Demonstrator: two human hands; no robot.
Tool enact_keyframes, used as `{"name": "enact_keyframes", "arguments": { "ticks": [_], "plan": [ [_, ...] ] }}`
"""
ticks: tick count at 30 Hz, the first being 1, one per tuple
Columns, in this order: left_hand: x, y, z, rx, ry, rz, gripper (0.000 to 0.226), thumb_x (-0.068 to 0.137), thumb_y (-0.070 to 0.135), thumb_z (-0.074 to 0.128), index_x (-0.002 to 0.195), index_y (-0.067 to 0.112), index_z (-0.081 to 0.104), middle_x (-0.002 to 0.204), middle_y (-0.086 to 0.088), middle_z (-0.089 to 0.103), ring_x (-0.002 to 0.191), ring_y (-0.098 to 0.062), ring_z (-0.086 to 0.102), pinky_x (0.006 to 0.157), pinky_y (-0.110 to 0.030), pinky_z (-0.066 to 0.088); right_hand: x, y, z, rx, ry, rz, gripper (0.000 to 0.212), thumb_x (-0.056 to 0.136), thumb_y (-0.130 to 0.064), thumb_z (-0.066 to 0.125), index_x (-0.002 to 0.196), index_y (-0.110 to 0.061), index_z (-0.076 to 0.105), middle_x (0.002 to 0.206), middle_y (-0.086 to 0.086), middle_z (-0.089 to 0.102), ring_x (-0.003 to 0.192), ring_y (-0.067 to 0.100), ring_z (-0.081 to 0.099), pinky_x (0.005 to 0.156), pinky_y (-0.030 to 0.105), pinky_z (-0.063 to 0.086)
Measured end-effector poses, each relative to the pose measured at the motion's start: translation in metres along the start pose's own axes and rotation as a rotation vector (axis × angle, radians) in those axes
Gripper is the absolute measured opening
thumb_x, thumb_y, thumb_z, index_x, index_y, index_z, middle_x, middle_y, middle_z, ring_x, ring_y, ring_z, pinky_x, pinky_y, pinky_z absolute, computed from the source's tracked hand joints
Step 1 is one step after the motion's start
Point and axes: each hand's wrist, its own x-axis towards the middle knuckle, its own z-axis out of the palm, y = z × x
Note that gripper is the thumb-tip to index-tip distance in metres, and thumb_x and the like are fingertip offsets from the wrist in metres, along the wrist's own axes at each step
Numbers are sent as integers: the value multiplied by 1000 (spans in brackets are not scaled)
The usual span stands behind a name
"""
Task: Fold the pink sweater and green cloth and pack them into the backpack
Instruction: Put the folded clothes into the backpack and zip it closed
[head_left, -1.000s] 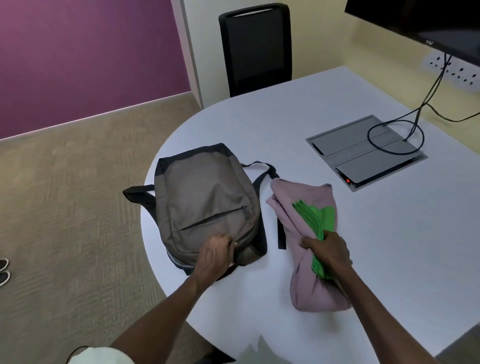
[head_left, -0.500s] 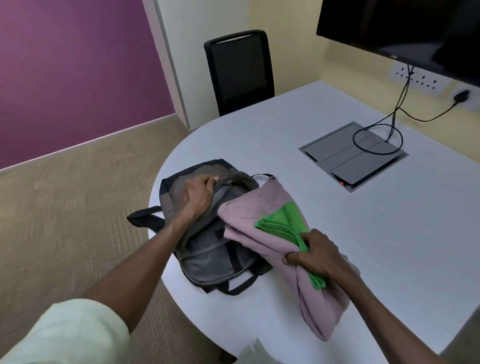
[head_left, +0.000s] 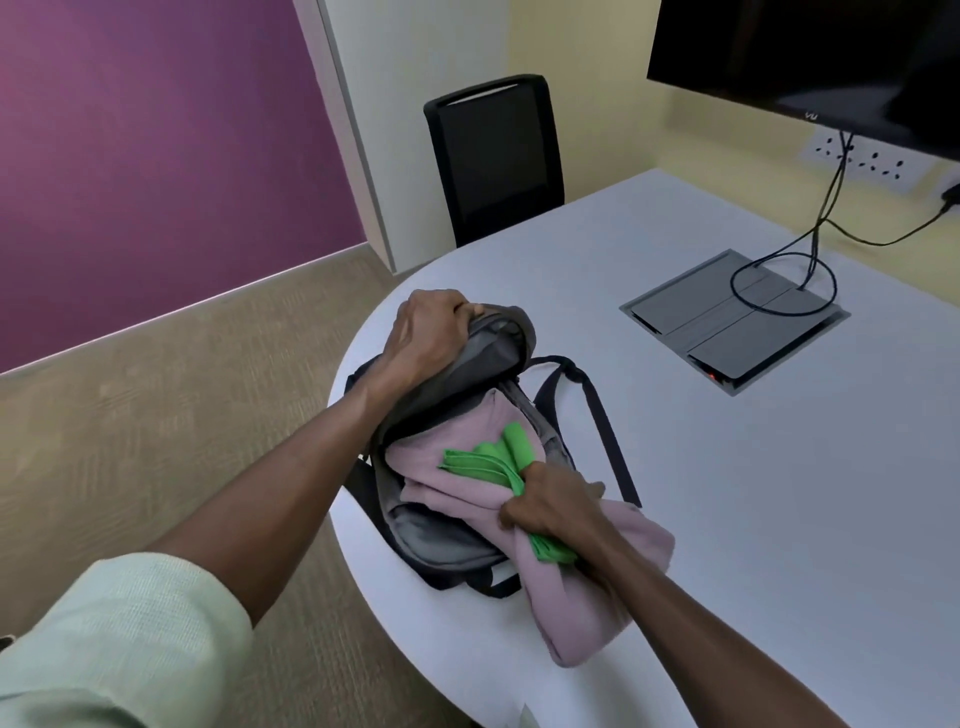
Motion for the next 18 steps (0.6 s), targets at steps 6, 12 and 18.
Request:
{"name": "enact_keyframes", "arguments": {
  "ticks": [6, 12, 18],
  "plan": [
    [9, 4, -16, 58, 58, 20, 38, 97, 36, 51, 78, 9, 70, 79, -8, 70, 73, -27, 62, 68, -36, 50, 29, -33, 1, -59, 4, 81, 48, 68, -32, 59, 114, -19, 63, 117, 10, 60, 108, 34, 57, 94, 57, 38],
    [17, -2, -31, 209, 110, 26, 39, 99, 35, 48, 81, 9, 71, 79, -8, 70, 67, -21, 57, 60, -29, 36, 35, -18, 31, -159, 1, 100, 43, 76, -32, 51, 114, -19, 65, 116, 11, 59, 106, 33, 57, 93, 49, 41],
    [10, 29, -26, 246, 78, 140, 42, 100, 33, 45, 78, 5, 67, 77, -13, 68, 71, -33, 61, 63, -41, 50, 54, -63, -10, -28, -10, 90, 39, 73, -28, 54, 110, -19, 63, 120, 10, 58, 110, 34, 55, 95, 57, 32]
  ]
}}
